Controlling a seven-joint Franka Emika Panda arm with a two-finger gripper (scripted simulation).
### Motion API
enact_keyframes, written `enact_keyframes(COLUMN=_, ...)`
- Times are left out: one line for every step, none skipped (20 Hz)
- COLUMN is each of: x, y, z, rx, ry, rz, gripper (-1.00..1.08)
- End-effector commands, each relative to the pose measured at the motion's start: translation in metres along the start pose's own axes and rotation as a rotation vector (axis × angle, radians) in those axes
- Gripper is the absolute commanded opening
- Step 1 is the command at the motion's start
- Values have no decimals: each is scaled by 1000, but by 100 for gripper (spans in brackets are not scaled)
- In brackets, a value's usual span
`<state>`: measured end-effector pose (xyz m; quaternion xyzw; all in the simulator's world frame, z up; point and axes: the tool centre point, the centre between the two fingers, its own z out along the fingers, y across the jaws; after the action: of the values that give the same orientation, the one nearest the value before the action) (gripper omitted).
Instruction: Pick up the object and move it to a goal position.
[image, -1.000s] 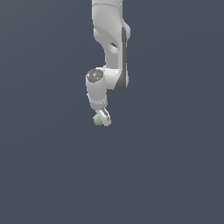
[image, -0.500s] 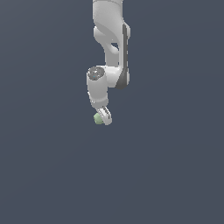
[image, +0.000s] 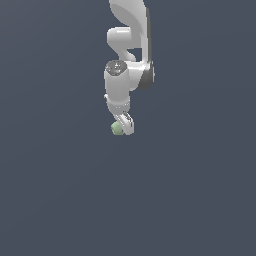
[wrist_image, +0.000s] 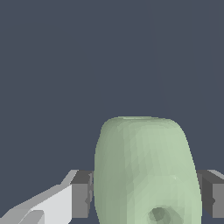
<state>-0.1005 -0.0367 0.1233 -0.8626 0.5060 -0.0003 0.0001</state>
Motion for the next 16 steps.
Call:
enact_keyframes(x=-10, y=-3, z=-21, rx=0, ry=1, rz=0, gripper=-100)
enact_keyframes(x=-14, y=-5, z=-30, rx=0, ry=2, rz=0, gripper=-100)
enact_keyframes(x=-18, y=-6, z=-39, rx=0, ry=2, rz=0, gripper=-100)
enact_keyframes(x=-23, y=-8, z=-49, rx=-1, ry=2, rz=1, gripper=-100)
enact_keyframes(x=-28, y=-9, z=-59, rx=-1, ry=3, rz=1, gripper=-100)
enact_keyframes(x=-32, y=-11, z=-70, rx=-1, ry=3, rz=1, gripper=-100)
enact_keyframes(x=-37, y=-13, z=-80, rx=-1, ry=3, rz=1, gripper=-100)
enact_keyframes(x=-42, y=-15, z=-90, rx=-1, ry=4, rz=1, gripper=-100)
enact_keyframes(x=-47, y=-16, z=-100, rx=-1, ry=4, rz=1, gripper=-100)
enact_keyframes(x=-51, y=-18, z=-111, rx=-2, ry=5, rz=1, gripper=-100)
enact_keyframes(x=-56, y=-20, z=-121, rx=-2, ry=5, rz=1, gripper=-100)
enact_keyframes(x=-61, y=-21, z=-130, rx=-2, ry=5, rz=1, gripper=-100)
enact_keyframes(x=-65, y=-23, z=-140, rx=-2, ry=5, rz=1, gripper=-100)
enact_keyframes(x=-70, y=-25, z=-150, rx=-2, ry=5, rz=1, gripper=-100)
enact_keyframes(x=-74, y=-27, z=-160, rx=-2, ry=5, rz=1, gripper=-100)
enact_keyframes(x=-79, y=-29, z=-170, rx=-2, ry=5, rz=1, gripper=-100)
